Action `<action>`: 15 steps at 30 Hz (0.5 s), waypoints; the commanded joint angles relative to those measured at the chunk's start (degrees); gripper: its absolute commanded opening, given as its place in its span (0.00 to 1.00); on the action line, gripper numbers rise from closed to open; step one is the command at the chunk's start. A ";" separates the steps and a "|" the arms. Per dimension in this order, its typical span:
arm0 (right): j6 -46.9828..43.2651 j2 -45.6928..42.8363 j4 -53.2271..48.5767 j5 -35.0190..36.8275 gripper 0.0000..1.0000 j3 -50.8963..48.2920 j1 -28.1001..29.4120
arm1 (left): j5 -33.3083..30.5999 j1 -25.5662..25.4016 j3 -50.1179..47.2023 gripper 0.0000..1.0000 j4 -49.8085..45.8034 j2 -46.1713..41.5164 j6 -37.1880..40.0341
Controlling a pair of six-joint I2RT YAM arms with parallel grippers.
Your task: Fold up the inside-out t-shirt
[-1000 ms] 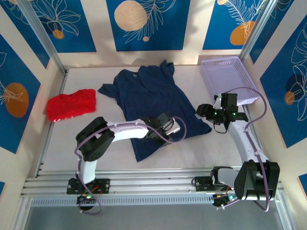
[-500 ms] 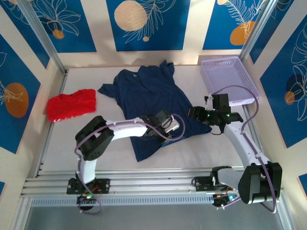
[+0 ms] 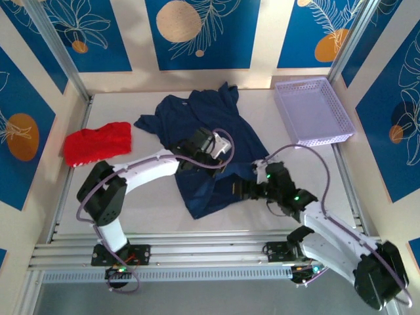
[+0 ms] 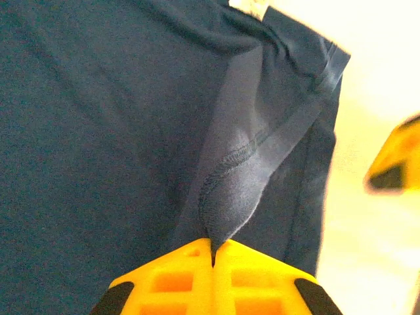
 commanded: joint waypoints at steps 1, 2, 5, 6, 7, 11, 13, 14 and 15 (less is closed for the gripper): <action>-1.74 5.84 16.52 8.32 0.73 -2.04 7.04 | 5.20 0.24 2.03 0.00 -2.26 -1.66 -2.18; -2.97 8.80 19.50 10.69 0.72 -2.04 8.79 | 5.24 0.41 2.93 0.00 -3.34 -1.90 -2.22; -6.21 16.86 28.69 13.88 0.65 -2.10 10.96 | 5.76 1.04 4.67 0.00 -6.28 -2.44 -1.65; -6.82 18.95 30.59 15.13 0.63 -1.96 11.09 | 5.85 1.07 5.05 0.00 -7.16 -2.57 -1.30; -7.30 21.41 32.10 16.36 0.59 -1.27 10.79 | 6.00 1.18 5.32 0.00 -8.04 -2.92 -1.02; -10.39 28.16 38.92 19.74 0.46 -0.51 10.48 | 8.39 1.31 7.16 0.00 -10.40 -4.19 -0.91; -12.32 30.91 42.30 21.26 0.43 -0.38 10.32 | 9.58 1.37 8.57 0.00 -11.69 -4.83 -0.62; -13.35 32.28 44.19 22.44 0.43 -0.36 10.33 | 10.17 1.38 9.20 0.00 -12.29 -5.16 -0.33; -14.45 33.36 45.61 23.18 0.43 -0.30 10.36 | 10.15 1.31 9.68 0.00 -12.89 -5.44 0.06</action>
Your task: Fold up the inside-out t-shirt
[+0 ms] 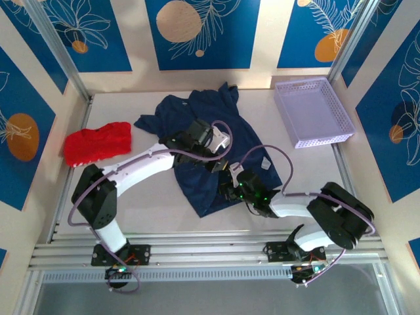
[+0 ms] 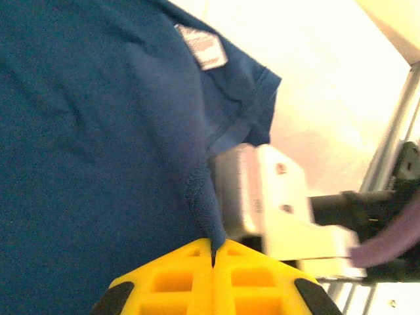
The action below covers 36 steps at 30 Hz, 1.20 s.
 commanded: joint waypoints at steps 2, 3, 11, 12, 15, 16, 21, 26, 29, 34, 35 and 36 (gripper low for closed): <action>-7.69 4.15 12.02 7.10 0.43 1.42 0.61 | 2.56 0.50 3.97 0.00 -4.60 -3.34 1.91; -8.70 5.02 13.07 8.18 0.43 1.54 0.92 | 2.49 0.50 4.42 0.00 -5.06 -3.37 2.17; -15.61 13.53 16.44 13.98 0.43 5.62 3.67 | 5.34 0.57 7.94 0.00 -6.34 -3.66 1.99; -15.57 14.08 16.33 14.26 0.43 6.34 3.53 | 5.78 0.52 8.23 0.00 -6.41 -3.50 2.05; -15.02 15.27 15.15 13.46 0.43 8.63 2.10 | 8.65 0.51 9.23 0.00 -7.44 -3.27 3.26; -14.81 15.36 15.08 12.51 0.43 9.09 1.17 | 9.13 0.55 9.16 0.00 -7.69 -3.74 3.81; -13.75 15.22 14.88 6.97 0.43 9.86 -3.27 | 8.13 0.51 7.70 0.00 -7.42 -7.40 5.28; -14.77 15.36 15.78 -3.39 0.44 9.83 -6.45 | 6.17 0.50 7.57 0.00 -9.67 -9.68 10.00; -14.85 13.62 14.84 -10.20 0.47 9.25 -8.89 | 1.66 0.52 7.47 0.00 -11.58 -10.35 13.03; -14.63 10.52 10.72 -16.65 0.54 9.51 -10.48 | -4.00 0.50 7.52 0.00 -12.99 -9.66 14.95; -14.42 10.15 9.99 -16.66 0.55 9.63 -10.49 | -4.16 0.56 7.48 0.00 -13.02 -9.44 14.94; -14.23 9.98 9.48 -16.37 0.55 9.71 -10.48 | -3.69 0.51 7.47 0.00 -12.78 -9.28 14.88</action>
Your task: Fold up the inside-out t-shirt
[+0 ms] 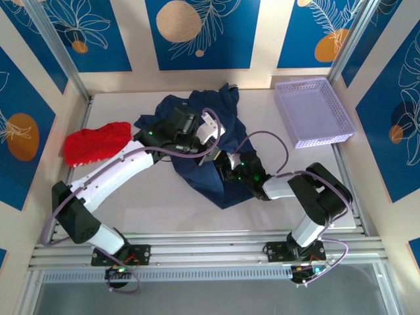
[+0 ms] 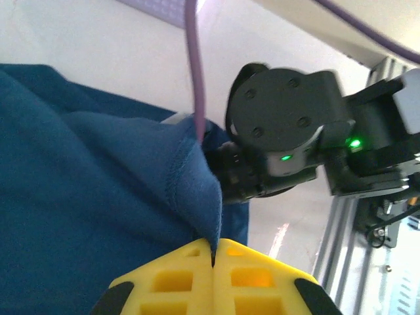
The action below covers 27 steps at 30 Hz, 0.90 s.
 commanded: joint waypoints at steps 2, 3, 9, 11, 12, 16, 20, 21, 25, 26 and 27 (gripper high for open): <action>-0.27 -1.42 -1.99 -3.85 0.56 0.80 -0.07 | 0.16 -0.20 0.11 0.00 -0.78 0.29 2.21; -0.01 -0.89 -2.67 -2.11 0.56 1.55 0.09 | 1.14 -0.23 0.18 0.00 -0.33 0.31 1.93; -1.79 4.32 -5.91 10.42 0.55 7.56 3.95 | 9.83 -0.57 2.29 0.00 3.19 0.46 -2.59; -2.60 6.62 -5.47 14.37 0.55 9.23 5.33 | 12.49 -0.89 3.45 0.00 4.03 1.00 -4.00; -3.15 7.58 -5.17 16.15 0.55 9.81 6.04 | 13.02 -1.03 3.92 0.00 4.35 1.17 -4.72; -4.97 10.33 -1.26 19.60 0.55 10.26 7.92 | 11.40 -1.10 5.96 0.00 5.08 1.72 -8.59; -9.19 11.51 5.01 23.19 0.58 8.95 10.99 | 2.92 -1.12 7.83 0.00 5.14 2.28 -12.16; -9.54 11.47 5.83 23.31 0.58 8.67 11.47 | 1.25 -1.12 8.39 0.00 4.75 2.62 -12.26; -11.49 11.34 8.98 24.18 0.63 7.62 13.45 | -4.89 -1.12 11.45 0.00 2.44 4.52 -12.37; -11.99 11.47 9.03 24.17 0.64 7.63 13.90 | -5.88 -1.07 12.06 0.00 2.22 4.85 -12.36; -12.55 11.59 8.89 24.27 0.65 7.81 14.21 | -6.63 -1.12 12.44 0.00 2.09 5.12 -12.39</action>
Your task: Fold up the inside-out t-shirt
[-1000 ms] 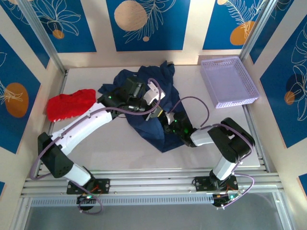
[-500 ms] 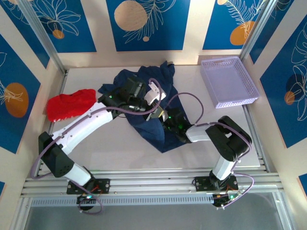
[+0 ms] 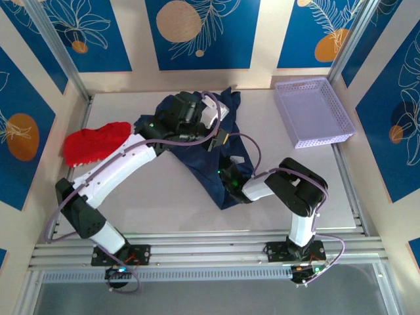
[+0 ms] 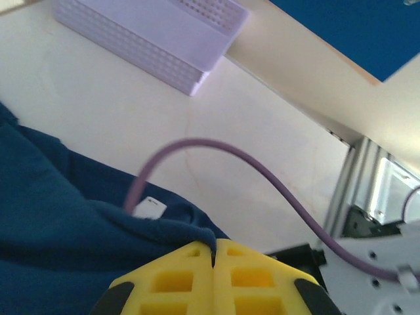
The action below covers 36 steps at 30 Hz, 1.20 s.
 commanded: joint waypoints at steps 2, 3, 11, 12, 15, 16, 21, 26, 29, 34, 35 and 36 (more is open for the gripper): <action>-4.30 0.95 4.22 2.86 0.66 0.06 1.44 | -5.11 -0.49 3.29 0.00 -1.26 1.58 -1.25; -4.18 1.17 3.44 2.86 0.66 0.57 1.39 | -4.25 -0.48 3.46 0.00 -1.16 1.54 -1.11; -0.11 2.99 -5.86 0.06 0.65 7.26 -3.68 | 12.15 -0.99 -0.89 0.00 2.94 -3.69 0.85; 0.06 3.18 -6.27 -0.56 0.65 7.87 -4.21 | 13.48 -1.10 -1.52 0.00 3.46 -4.73 0.95; 1.22 4.13 -10.33 -1.96 0.65 11.53 -5.89 | 16.81 -1.27 -3.04 0.00 4.65 -7.42 1.28; 2.20 4.65 -12.46 -1.90 0.65 13.15 -6.43 | 17.72 -1.28 -3.36 0.00 4.98 -8.20 1.29; 4.33 6.84 -19.98 -0.86 0.66 18.58 -6.93 | 21.16 -2.14 -2.83 0.00 5.79 -9.37 1.72; 6.66 8.33 -27.60 0.54 0.69 23.72 -7.06 | 24.14 -3.75 1.21 0.00 5.67 -8.78 1.66; 8.20 9.67 -32.39 1.02 0.70 26.90 -7.41 | 25.68 -4.74 3.85 0.00 5.16 -8.28 1.87; 10.27 11.77 -37.63 1.23 0.72 30.39 -7.80 | 26.78 -5.77 8.06 0.00 4.21 -8.05 2.43; 10.84 12.30 -38.94 1.19 0.72 31.10 -7.89 | 26.86 -5.76 8.99 0.00 3.92 -8.05 2.50; 11.18 12.61 -39.73 1.20 0.73 31.72 -7.98 | 26.87 -5.84 9.66 0.00 3.74 -8.10 2.56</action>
